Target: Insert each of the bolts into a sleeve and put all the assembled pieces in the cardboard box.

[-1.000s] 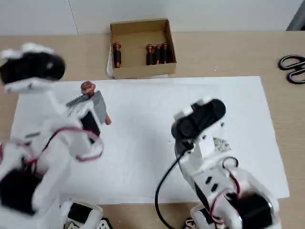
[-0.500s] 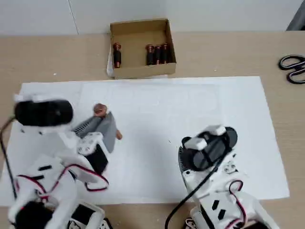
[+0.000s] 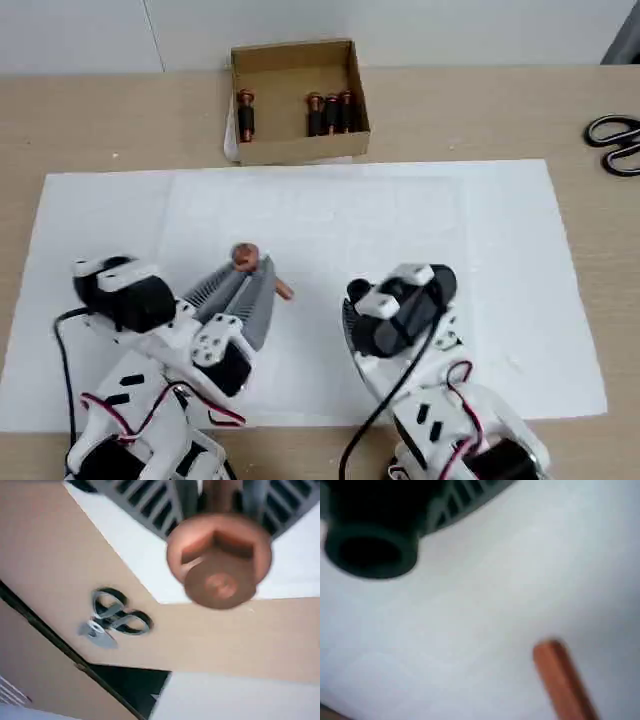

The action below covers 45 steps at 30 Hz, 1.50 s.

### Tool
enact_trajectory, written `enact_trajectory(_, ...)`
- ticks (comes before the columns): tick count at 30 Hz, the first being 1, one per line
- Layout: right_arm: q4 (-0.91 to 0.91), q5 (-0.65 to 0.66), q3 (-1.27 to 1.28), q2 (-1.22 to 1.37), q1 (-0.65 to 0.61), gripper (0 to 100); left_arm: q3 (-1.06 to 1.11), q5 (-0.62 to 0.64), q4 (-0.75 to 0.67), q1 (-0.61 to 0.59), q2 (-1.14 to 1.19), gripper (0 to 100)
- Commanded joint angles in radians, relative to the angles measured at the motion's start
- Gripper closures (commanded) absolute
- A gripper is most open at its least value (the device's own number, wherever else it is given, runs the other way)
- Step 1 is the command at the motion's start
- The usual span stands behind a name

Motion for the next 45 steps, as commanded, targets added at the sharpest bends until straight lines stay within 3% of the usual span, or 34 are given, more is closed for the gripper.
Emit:
enact_trajectory(1, -0.081, -0.008, 0.034, -0.021, -0.059, 99.6, 0.001, 0.002, -0.061, 0.026, -0.025, 99)
enact_trajectory(5, -0.091, -0.008, 0.098, -0.048, -0.143, 99.6, 0.002, 0.000, -0.150, 0.028, -0.021, 99)
enact_trajectory(9, -0.134, -0.006, 0.127, -0.051, -0.147, 99.5, 0.002, 0.000, -0.192, 0.029, -0.020, 99)
enact_trajectory(16, -0.177, -0.003, 0.137, -0.047, -0.148, 99.5, 0.036, 0.002, -0.190, 0.034, -0.020, 99)
enact_trajectory(25, -0.194, -0.005, 0.137, -0.045, -0.193, 99.5, 0.058, 0.002, -0.189, 0.123, -0.020, 99)
enact_trajectory(29, -0.193, -0.005, 0.137, -0.047, -0.196, 99.5, 0.050, 0.002, -0.133, 0.123, 0.005, 99)
enact_trajectory(45, -0.128, -0.005, 0.132, -0.051, -0.191, 99.5, -0.114, -0.002, -0.080, 0.118, 0.193, 99)
